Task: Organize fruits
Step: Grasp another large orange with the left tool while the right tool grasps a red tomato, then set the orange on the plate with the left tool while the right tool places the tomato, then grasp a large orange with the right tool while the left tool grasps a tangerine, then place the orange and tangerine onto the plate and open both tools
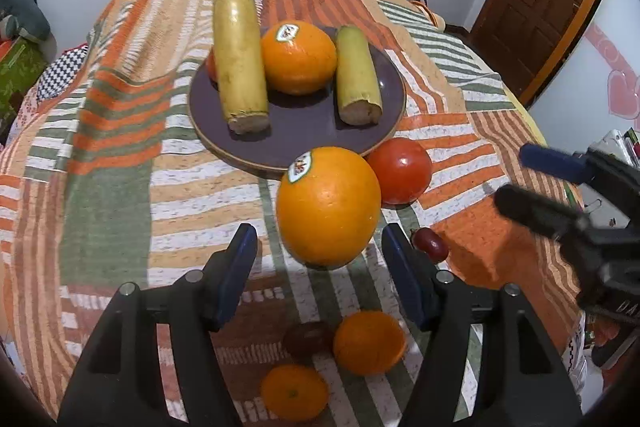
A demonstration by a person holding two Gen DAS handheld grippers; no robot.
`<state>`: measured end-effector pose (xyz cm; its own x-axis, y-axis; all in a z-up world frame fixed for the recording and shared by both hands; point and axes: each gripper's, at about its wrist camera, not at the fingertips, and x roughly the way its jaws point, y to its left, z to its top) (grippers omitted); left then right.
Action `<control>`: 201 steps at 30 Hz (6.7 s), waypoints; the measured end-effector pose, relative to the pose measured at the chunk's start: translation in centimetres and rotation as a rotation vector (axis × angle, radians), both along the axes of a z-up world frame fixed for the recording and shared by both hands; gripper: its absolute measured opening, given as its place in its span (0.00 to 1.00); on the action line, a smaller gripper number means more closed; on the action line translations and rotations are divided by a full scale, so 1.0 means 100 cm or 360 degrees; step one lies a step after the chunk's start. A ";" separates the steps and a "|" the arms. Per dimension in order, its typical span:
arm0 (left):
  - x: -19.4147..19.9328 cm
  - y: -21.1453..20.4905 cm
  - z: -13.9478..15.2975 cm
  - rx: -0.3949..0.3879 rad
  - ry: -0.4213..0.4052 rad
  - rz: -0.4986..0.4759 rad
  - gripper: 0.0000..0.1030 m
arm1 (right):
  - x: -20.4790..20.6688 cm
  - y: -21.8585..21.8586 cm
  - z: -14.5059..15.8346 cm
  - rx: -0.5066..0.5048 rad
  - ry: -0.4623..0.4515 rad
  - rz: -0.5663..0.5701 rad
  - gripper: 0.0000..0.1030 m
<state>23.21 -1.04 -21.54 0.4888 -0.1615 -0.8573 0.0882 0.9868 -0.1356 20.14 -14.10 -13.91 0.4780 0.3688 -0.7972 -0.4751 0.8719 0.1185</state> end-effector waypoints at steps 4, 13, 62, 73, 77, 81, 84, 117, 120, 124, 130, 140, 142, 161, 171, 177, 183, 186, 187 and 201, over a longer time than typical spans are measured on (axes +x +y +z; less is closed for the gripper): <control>0.010 0.000 -0.006 -0.0053 0.0012 0.0006 0.63 | 0.001 -0.001 -0.013 0.0001 0.0058 0.0004 0.53; 0.008 0.005 -0.006 -0.0112 -0.0026 -0.0030 0.54 | 0.010 0.012 -0.023 0.0014 0.0111 0.0044 0.53; 0.066 0.006 0.045 -0.0067 -0.0295 -0.0054 0.44 | 0.079 0.010 -0.013 0.0128 0.0076 -0.0052 0.42; 0.077 0.008 0.035 -0.0050 -0.0294 -0.0091 0.45 | 0.113 0.020 -0.026 0.0117 0.0105 -0.0094 0.42; 0.076 0.009 0.031 -0.0036 -0.0288 -0.0102 0.46 | 0.115 0.016 -0.028 0.0151 0.0121 -0.0104 0.43; 0.079 0.012 0.023 -0.0012 -0.0236 -0.0053 0.46 | 0.115 0.017 -0.026 0.0130 0.0124 -0.0103 0.43; 0.079 0.017 0.023 -0.0062 -0.0219 -0.0025 0.46 | 0.114 0.020 -0.025 0.0090 0.0121 -0.0075 0.48; -0.069 0.050 0.069 0.0059 -0.0288 0.0104 0.56 | -0.026 0.032 0.041 0.0071 -0.0126 0.0113 0.69; -0.079 0.051 0.057 0.0036 -0.0232 0.0126 0.56 | -0.035 0.041 0.025 0.0046 -0.0070 0.0137 0.69; -0.092 0.052 0.044 0.0046 -0.0188 0.0140 0.56 | -0.052 0.053 0.006 0.0019 -0.0007 0.0176 0.69; -0.103 0.057 0.024 0.0016 -0.0115 0.0160 0.56 | -0.064 0.068 -0.014 -0.0036 0.0026 0.0217 0.69; -0.111 0.056 0.004 -0.0064 -0.0039 0.0146 0.56 | -0.055 0.083 -0.039 -0.0053 0.0128 0.0220 0.50; -0.110 0.053 0.004 -0.0069 -0.0040 0.0127 0.56 | -0.053 0.085 -0.042 -0.0047 0.0144 0.0223 0.48; -0.086 0.024 -0.011 -0.0066 -0.0027 -0.0018 0.33 | -0.042 0.045 -0.023 0.0081 0.0125 0.0146 0.34; -0.070 0.035 0.015 -0.0066 -0.0125 0.0014 0.33 | -0.031 0.032 -0.011 0.0109 0.0069 0.0106 0.34; -0.047 0.039 0.039 -0.0075 -0.0223 0.0024 0.33 | -0.011 0.027 0.002 0.0131 0.0012 0.0072 0.34; -0.021 0.036 0.059 -0.0052 -0.0304 0.0012 0.33 | 0.014 0.024 0.014 0.0172 -0.0035 0.0046 0.34; -0.005 0.033 0.066 -0.0028 -0.0337 -0.0008 0.33 | 0.026 0.027 0.020 0.0188 -0.0066 0.0047 0.34; -0.002 0.033 0.066 -0.0025 -0.0343 -0.0012 0.33 | 0.029 0.028 0.021 0.0191 -0.0074 0.0048 0.34; 0.059 0.032 0.064 -0.0023 -0.0371 -0.0019 0.33 | 0.075 0.046 0.012 0.0186 -0.0110 0.0064 0.34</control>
